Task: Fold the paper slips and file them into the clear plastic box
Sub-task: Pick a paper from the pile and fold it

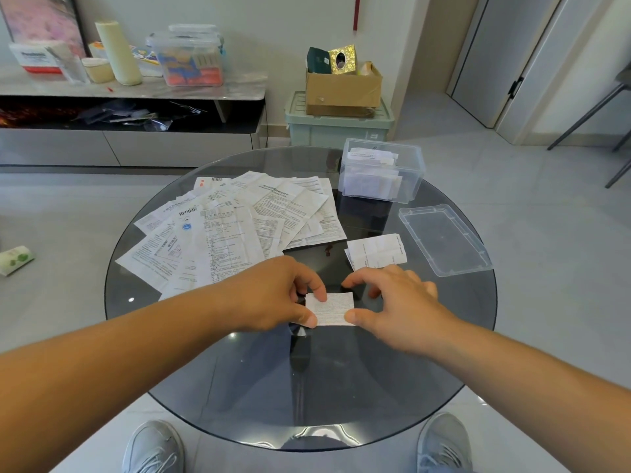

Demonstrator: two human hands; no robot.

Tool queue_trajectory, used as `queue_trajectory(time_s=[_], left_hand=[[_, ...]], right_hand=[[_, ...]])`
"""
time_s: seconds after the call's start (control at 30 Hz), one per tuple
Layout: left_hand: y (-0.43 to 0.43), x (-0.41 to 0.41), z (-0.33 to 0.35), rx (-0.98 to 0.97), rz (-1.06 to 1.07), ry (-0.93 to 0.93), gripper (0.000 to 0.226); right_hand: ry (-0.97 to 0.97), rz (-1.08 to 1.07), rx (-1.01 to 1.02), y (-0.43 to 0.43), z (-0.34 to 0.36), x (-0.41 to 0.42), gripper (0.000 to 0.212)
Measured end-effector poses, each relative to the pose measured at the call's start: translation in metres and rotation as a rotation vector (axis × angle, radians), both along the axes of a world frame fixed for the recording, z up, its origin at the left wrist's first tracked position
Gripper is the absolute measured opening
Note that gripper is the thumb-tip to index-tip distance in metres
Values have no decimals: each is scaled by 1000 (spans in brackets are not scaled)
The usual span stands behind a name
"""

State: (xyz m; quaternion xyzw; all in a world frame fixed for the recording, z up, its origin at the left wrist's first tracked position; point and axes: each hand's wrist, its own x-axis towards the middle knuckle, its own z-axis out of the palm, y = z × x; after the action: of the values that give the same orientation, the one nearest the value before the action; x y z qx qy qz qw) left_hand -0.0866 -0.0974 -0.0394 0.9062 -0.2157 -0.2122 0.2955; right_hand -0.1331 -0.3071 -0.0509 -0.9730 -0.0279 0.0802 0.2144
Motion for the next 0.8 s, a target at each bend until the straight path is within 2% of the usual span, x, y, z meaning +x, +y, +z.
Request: queue_trajectory(time_s=[0.23, 0.37, 0.53, 0.8], left_hand=[[0, 4, 5, 29, -19, 38, 32], [-4, 4, 3, 17, -40, 25, 24], [-7, -1, -4, -4, -36, -61, 27], [-12, 2, -4, 47, 18, -25, 26]], right_hand=[[-27, 59, 24, -5, -3, -4, 33], [-88, 96, 45, 0, -9, -9, 28], [-131, 81, 37, 4, -12, -11, 31], [-75, 38, 12, -14, -8, -12, 27]])
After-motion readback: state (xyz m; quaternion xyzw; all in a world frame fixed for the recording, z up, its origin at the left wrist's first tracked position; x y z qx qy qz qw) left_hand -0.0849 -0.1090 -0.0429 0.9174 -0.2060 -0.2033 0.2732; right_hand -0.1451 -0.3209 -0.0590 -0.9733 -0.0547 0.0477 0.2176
